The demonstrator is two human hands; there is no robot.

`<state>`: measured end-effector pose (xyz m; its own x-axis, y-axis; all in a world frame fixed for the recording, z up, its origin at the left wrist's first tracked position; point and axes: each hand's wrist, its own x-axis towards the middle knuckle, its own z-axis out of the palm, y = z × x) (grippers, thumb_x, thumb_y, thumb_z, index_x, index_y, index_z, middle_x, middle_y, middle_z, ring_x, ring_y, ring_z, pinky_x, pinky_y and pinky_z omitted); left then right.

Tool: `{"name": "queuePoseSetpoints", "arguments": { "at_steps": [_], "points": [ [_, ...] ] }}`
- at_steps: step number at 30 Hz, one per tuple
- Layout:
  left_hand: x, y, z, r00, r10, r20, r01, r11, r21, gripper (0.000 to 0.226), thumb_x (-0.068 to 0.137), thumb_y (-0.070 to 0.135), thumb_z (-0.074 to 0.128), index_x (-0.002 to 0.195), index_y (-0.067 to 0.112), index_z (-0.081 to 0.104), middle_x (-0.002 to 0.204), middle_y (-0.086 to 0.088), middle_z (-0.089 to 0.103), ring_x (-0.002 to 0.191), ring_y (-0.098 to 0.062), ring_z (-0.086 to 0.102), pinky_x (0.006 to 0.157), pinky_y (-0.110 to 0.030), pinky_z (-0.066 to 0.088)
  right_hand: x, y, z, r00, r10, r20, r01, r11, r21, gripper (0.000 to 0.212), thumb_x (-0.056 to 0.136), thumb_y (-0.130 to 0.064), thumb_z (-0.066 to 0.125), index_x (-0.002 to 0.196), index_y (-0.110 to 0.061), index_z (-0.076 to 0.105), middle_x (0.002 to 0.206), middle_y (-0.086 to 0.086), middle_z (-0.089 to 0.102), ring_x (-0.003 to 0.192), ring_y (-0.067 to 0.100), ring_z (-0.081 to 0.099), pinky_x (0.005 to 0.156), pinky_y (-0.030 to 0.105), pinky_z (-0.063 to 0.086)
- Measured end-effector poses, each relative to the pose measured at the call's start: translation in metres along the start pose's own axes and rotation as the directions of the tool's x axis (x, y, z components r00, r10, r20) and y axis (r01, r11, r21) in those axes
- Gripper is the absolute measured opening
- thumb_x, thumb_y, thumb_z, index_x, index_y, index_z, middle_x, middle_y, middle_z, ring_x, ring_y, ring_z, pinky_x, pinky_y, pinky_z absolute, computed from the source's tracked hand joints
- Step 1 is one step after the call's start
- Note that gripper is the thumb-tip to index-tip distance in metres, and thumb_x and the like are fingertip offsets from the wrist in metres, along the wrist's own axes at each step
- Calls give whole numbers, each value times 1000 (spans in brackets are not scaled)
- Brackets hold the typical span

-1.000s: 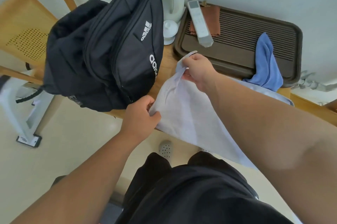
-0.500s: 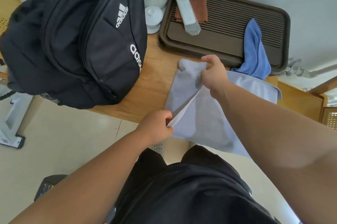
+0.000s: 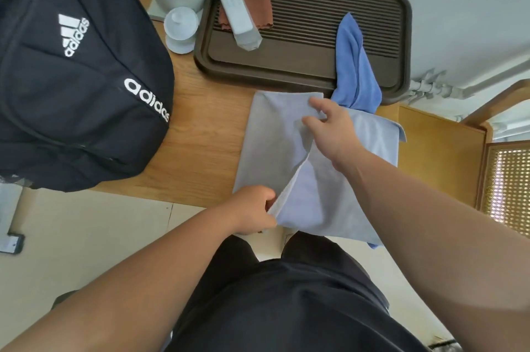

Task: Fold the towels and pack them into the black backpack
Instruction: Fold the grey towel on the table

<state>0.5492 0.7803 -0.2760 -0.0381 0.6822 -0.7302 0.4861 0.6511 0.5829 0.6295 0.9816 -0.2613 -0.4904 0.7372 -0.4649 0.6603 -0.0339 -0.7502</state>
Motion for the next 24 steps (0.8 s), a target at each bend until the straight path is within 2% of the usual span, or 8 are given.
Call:
{"name": "queuePoseSetpoints", "arguments": {
  "at_steps": [4, 10, 12, 14, 18, 20, 22, 24],
  "points": [
    [15, 10, 13, 1000, -28, -5, 28, 999, 16, 21, 84, 15, 69, 74, 22, 52, 76, 0, 59, 65, -13, 57, 54, -22, 39, 9, 24, -7, 987, 124, 99, -119, 992, -53, 59, 93, -31, 67, 147, -15, 48, 143, 4, 50, 123, 24, 54, 109, 46, 45],
    [29, 15, 29, 998, -67, 19, 66, 997, 45, 26, 85, 13, 69, 74, 26, 49, 77, 4, 56, 68, -11, 56, 55, -22, 40, 17, 30, -17, 988, 102, 119, -96, 994, -59, 58, 96, -25, 64, 150, -15, 46, 145, 6, 50, 125, 24, 55, 110, 43, 45],
    [30, 18, 31, 996, -71, 50, 71, 997, 19, 18, 86, 13, 69, 82, 24, 55, 82, 2, 57, 74, -12, 59, 60, -26, 52, 18, 29, -22, 995, 57, 87, -52, 997, -61, 53, 97, -25, 61, 148, -19, 49, 144, 2, 52, 123, 22, 56, 110, 41, 45],
    [30, 22, 31, 993, -75, 93, 82, 994, -73, 20, 85, 12, 70, 103, 17, 63, 94, -3, 63, 85, -20, 66, 72, -36, 63, 18, 28, -26, 998, 23, 58, -21, 999, -30, 49, 98, -25, 59, 147, -21, 51, 143, -3, 53, 121, 18, 57, 110, 40, 45],
    [32, 31, 32, 993, -48, 112, 67, 982, -174, 32, 85, 11, 70, 117, 12, 64, 102, -5, 67, 88, -19, 69, 71, -28, 62, 19, 27, -32, 998, -14, 69, 17, 999, -46, 51, 100, -23, 59, 149, -21, 47, 144, -4, 49, 121, 16, 54, 111, 37, 44],
    [35, 33, 34, 993, -47, 113, 68, 979, -191, 26, 85, 18, 75, 110, 15, 65, 98, -3, 70, 86, -17, 70, 74, -30, 62, 22, 29, -33, 996, 7, 93, -2, 998, -60, 56, 99, -22, 61, 152, -20, 43, 150, -1, 45, 132, 18, 47, 113, 33, 38],
    [37, 33, 36, 992, -68, 106, 88, 977, -196, 26, 84, 36, 78, 97, 18, 66, 91, 0, 72, 81, -15, 71, 77, -34, 61, 24, 34, -32, 993, 23, 117, -2, 985, -175, 58, 98, -26, 62, 152, -18, 42, 154, 3, 39, 138, 21, 40, 112, 29, 33],
    [40, 31, 36, 996, -94, -3, 93, 985, -148, 30, 87, 49, 71, 91, 20, 65, 88, 3, 68, 79, -14, 66, 75, -33, 57, 23, 40, -29, 993, 0, 121, 38, 949, -312, 59, 96, -30, 63, 150, -18, 43, 155, 4, 34, 139, 22, 40, 114, 32, 32]
  ]
}}
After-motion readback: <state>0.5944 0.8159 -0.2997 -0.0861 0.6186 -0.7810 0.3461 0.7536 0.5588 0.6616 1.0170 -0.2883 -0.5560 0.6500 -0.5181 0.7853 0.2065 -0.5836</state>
